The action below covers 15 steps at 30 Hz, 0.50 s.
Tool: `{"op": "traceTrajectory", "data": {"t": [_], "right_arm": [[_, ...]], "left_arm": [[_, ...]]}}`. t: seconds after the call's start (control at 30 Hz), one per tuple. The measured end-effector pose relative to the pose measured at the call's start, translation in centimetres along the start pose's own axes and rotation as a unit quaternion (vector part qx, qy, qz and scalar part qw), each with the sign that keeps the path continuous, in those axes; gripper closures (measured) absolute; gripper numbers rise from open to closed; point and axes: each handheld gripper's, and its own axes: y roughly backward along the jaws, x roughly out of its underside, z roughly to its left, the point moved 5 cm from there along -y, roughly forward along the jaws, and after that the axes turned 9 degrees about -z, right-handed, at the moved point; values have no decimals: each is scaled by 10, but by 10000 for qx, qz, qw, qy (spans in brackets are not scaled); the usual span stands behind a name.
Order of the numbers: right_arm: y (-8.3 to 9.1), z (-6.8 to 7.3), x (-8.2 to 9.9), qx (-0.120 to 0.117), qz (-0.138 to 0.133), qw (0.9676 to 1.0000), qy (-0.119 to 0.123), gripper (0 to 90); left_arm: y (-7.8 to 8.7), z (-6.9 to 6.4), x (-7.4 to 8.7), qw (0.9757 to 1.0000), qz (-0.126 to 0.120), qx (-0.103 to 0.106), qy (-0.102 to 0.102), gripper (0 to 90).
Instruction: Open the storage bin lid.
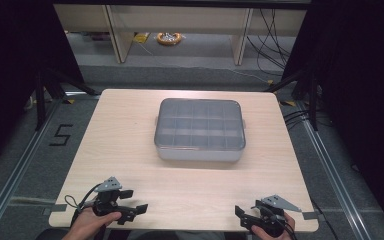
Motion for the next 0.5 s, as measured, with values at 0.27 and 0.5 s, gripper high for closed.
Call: {"op": "traceTrajectory", "data": {"t": [0.27, 0.5], "right_arm": [[-2, -1, -1, -99, -173, 9998, -21, 196], [0, -1, -2, -31, -90, 9999, -72, 196]], "left_arm": [[1, 2, -2, 9999, -102, -32, 126, 153], [2, 5, -3, 9996, -168, -92, 206, 153]]}}
